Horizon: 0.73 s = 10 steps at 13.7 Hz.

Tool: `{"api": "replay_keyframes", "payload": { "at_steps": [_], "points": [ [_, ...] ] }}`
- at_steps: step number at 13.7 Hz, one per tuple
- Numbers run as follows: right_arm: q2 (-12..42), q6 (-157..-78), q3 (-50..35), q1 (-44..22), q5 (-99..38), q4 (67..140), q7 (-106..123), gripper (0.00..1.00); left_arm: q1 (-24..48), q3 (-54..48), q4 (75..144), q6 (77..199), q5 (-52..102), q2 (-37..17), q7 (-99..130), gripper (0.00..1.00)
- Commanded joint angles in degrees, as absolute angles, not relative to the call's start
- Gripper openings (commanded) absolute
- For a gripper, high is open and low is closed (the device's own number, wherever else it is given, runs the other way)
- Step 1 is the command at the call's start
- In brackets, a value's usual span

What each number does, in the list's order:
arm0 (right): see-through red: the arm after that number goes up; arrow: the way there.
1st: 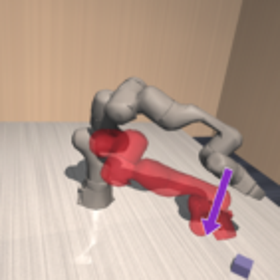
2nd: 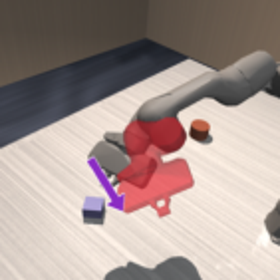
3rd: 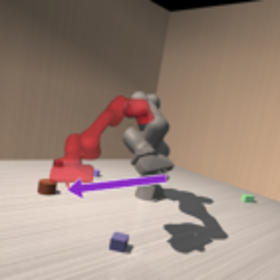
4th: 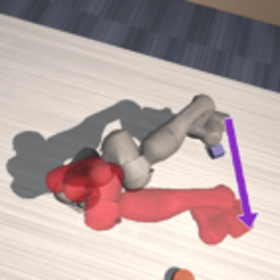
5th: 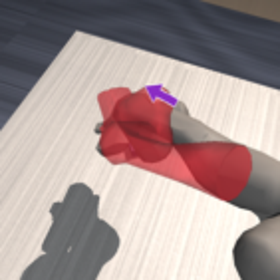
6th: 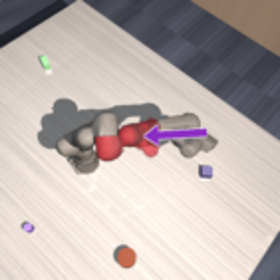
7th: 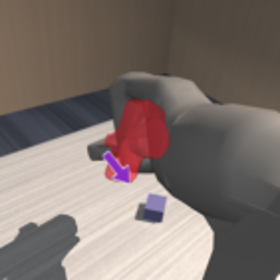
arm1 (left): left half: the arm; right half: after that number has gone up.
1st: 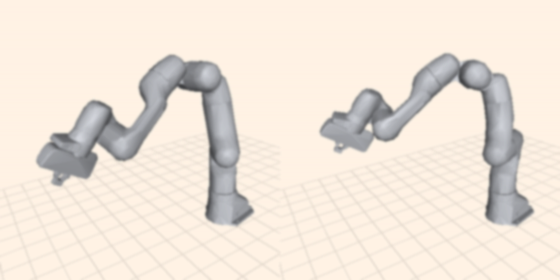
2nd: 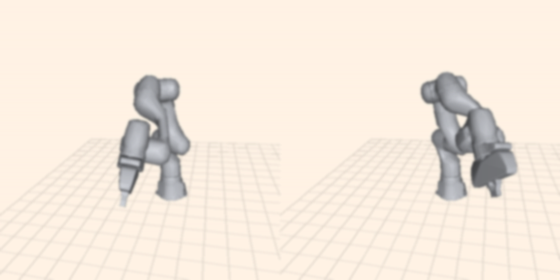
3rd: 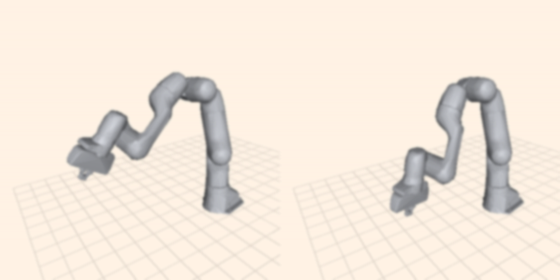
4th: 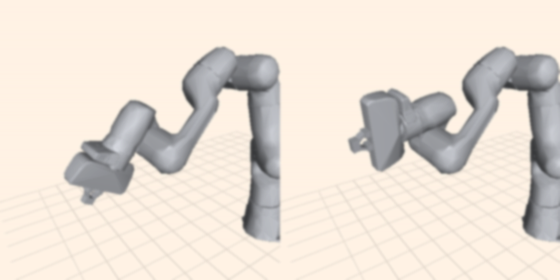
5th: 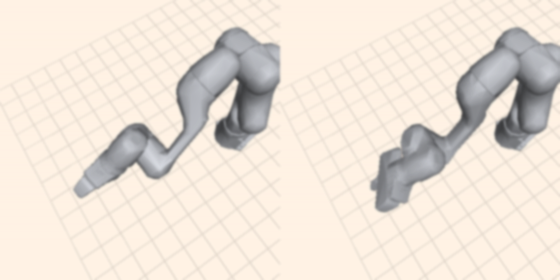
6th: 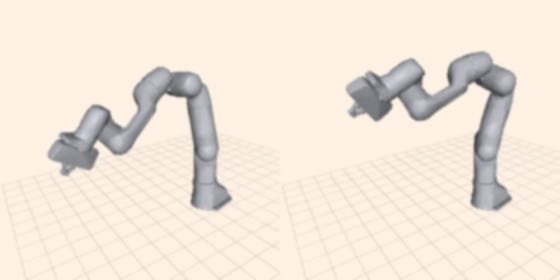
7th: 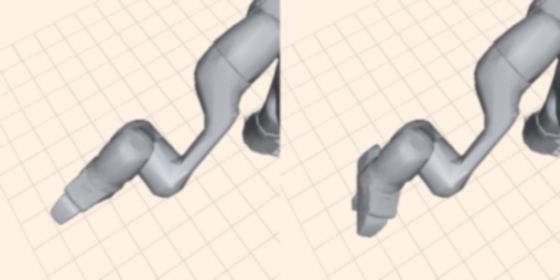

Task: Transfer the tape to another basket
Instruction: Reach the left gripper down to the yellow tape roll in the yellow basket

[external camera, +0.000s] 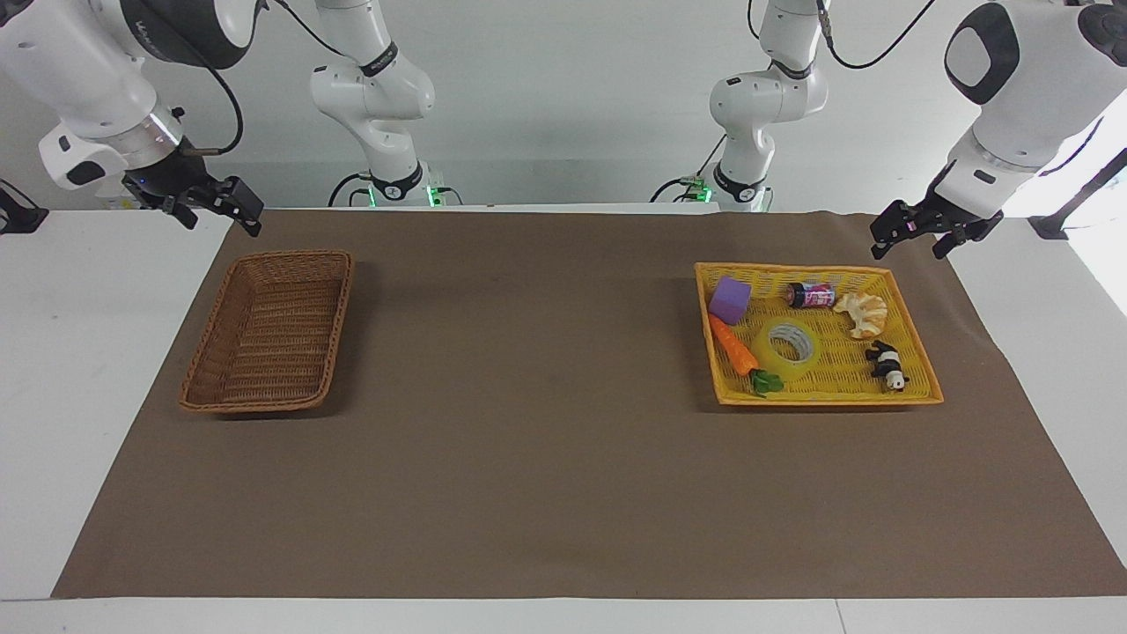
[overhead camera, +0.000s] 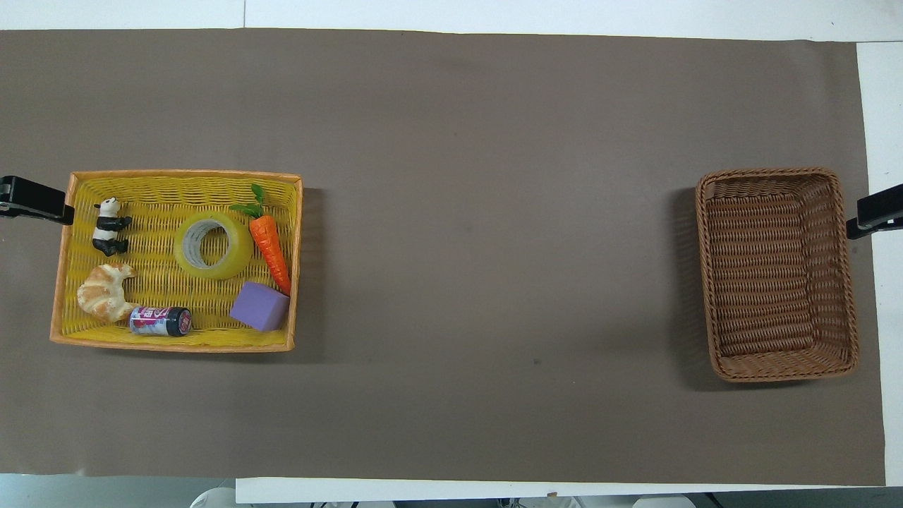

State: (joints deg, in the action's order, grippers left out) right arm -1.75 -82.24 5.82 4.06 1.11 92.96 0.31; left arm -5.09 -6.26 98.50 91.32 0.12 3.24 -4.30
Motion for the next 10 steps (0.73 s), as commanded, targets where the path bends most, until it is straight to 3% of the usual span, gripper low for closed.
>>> {"api": "replay_keyframes", "payload": {
  "at_steps": [1, 4, 7, 10],
  "points": [
    [-3.0, -82.2, 5.6, 4.4, 0.9, 94.1, 1.6, 1.00, -5.6, -6.4, 99.1, 91.0, 0.2, 4.4, -5.2, 1.00],
    [-3.0, -82.2, 5.6, 4.4, 0.9, 94.1, 1.6, 1.00, -5.5, -6.4, 102.1, 92.3, 0.2, 5.7, -5.3, 1.00],
    [-3.0, -82.2, 5.6, 4.4, 0.9, 94.1, 1.6, 1.00, -4.7, -6.7, 115.1, 103.3, 0.2, 9.6, -5.5, 0.99],
    [-3.0, -82.2, 5.6, 4.4, 0.9, 94.1, 1.6, 1.00, -5.2, -6.7, 119.9, 108.6, 0.2, 9.1, -3.8, 0.99]
  ]
}}
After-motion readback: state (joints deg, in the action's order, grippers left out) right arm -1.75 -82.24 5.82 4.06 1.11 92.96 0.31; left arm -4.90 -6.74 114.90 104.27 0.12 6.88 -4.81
